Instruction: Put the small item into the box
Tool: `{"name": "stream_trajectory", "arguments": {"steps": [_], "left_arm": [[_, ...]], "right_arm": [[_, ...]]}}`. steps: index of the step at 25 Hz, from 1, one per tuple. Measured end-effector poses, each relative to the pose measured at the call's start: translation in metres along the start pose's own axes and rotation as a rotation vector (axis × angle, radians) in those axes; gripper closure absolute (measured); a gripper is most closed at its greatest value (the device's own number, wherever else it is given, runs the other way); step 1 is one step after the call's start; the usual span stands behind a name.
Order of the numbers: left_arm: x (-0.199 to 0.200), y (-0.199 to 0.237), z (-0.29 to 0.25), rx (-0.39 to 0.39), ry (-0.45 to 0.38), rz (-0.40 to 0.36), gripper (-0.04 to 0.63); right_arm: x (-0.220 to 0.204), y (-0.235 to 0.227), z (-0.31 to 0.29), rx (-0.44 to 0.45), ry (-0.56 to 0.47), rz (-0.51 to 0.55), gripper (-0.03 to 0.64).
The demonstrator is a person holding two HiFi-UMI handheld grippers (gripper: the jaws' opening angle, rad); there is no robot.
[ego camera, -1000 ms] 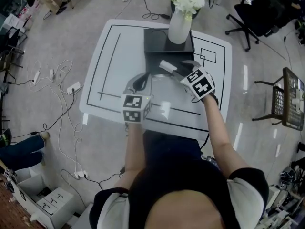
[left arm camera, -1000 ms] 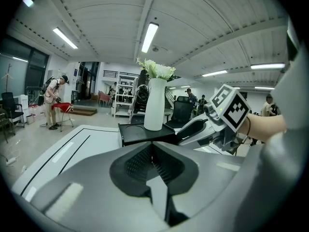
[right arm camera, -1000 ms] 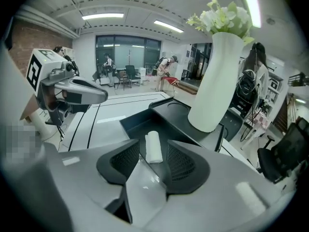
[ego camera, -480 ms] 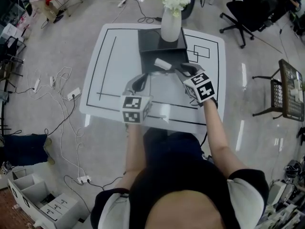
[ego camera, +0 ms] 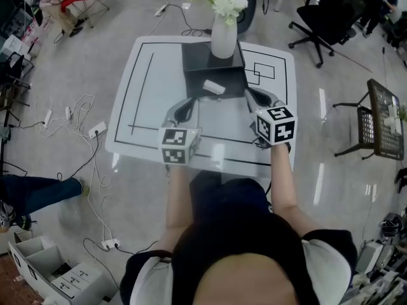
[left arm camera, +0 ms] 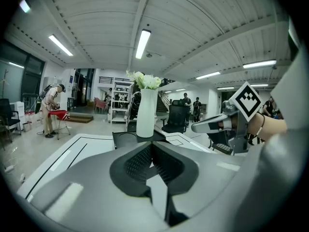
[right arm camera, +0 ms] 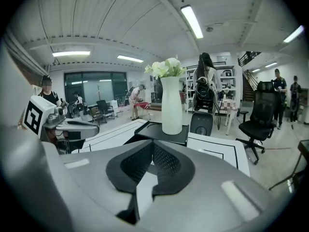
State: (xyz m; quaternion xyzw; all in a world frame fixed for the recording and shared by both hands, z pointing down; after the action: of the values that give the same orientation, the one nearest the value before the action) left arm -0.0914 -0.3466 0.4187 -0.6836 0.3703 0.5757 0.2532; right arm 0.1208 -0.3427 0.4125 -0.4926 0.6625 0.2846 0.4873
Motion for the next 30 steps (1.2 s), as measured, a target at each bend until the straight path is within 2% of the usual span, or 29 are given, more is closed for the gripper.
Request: {"name": "stream_trajectory", "arguments": {"steps": [5, 9, 30], "left_arm": [[0.001, 0.001, 0.003, 0.008, -0.005, -0.006, 0.588], [0.003, 0.002, 0.004, 0.01, -0.019, -0.009, 0.588], [0.005, 0.001, 0.003, -0.008, -0.022, -0.006, 0.588]], "right_arm": [[0.01, -0.002, 0.017, -0.045, -0.085, -0.053, 0.615], [0.01, -0.002, 0.026, -0.065, -0.113, -0.077, 0.617], [0.005, 0.0, 0.027, -0.078, -0.103, -0.085, 0.617]]}}
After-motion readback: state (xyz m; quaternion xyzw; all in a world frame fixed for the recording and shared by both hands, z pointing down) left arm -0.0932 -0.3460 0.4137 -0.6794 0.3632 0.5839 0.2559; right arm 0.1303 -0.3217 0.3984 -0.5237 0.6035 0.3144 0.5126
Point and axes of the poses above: the fingertips, and each gripper's own axes: z backward along the fingers, y to its left, x out of its top, the point moved 6 cm from there along z, backward along the fingers, and after that the axes turned 5 degrees about -y, right-handed, at the moved point
